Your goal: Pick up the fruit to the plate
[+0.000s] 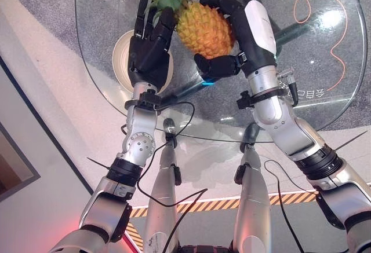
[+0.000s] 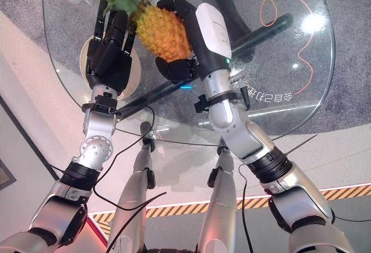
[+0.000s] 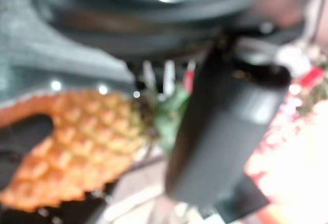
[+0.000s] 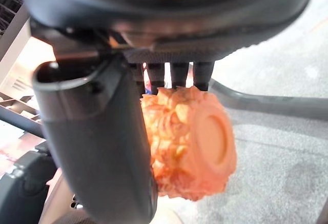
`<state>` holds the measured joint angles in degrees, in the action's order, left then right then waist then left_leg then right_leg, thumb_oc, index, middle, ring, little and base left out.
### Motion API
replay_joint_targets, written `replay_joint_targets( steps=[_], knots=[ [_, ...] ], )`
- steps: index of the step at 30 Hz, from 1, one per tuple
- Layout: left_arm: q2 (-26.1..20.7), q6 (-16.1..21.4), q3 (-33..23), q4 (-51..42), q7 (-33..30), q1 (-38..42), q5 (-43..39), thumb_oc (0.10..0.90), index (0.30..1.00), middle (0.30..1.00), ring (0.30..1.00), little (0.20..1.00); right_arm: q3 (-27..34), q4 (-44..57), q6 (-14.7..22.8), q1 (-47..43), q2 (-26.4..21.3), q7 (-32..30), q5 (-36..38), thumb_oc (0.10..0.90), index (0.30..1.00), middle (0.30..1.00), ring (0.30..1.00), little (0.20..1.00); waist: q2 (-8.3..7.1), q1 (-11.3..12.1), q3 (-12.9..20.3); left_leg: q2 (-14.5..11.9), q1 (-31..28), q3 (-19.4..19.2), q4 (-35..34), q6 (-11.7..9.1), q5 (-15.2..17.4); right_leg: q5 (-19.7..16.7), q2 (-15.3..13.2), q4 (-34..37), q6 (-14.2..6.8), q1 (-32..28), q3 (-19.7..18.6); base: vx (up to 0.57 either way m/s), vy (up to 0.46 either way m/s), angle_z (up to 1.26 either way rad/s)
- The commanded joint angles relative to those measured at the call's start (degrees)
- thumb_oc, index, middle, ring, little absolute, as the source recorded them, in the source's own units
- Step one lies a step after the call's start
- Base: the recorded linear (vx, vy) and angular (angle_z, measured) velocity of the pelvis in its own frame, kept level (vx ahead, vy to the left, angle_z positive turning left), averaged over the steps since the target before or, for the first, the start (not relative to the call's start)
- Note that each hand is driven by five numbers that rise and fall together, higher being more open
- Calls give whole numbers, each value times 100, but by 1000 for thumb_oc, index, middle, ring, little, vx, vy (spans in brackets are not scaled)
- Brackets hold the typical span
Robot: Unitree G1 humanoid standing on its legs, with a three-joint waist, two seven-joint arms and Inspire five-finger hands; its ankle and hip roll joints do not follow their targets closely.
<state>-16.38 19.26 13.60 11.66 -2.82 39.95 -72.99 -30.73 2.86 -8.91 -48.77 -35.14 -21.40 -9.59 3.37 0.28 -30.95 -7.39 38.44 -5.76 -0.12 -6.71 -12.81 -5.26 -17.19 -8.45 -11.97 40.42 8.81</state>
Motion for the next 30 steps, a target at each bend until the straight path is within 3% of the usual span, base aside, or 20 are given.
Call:
replay_joint_targets(
  steps=[1,13,30],
  knots=[
    [-37,295,212,-1022,575,809,307,800,900,900,900,900,-294,1192,528,-951,95,128,-97,100,300,300,300,200,-152,122,115,7,-205,54,159,-88,321,-471,-91,159,-105,-200,436,0,0,0],
    [-92,291,285,-944,456,869,296,800,900,900,900,900,-490,1095,527,-1046,21,265,12,100,300,300,300,200,-157,137,115,23,-222,87,178,-88,354,-439,-85,151,-113,-233,451,0,0,0],
    [-91,119,396,-896,451,890,56,800,900,900,900,900,-740,1191,821,-1227,-75,580,-22,100,300,300,300,200,-159,150,115,35,-177,103,202,-87,342,-456,-87,152,-122,-209,466,0,0,0]
  ],
)
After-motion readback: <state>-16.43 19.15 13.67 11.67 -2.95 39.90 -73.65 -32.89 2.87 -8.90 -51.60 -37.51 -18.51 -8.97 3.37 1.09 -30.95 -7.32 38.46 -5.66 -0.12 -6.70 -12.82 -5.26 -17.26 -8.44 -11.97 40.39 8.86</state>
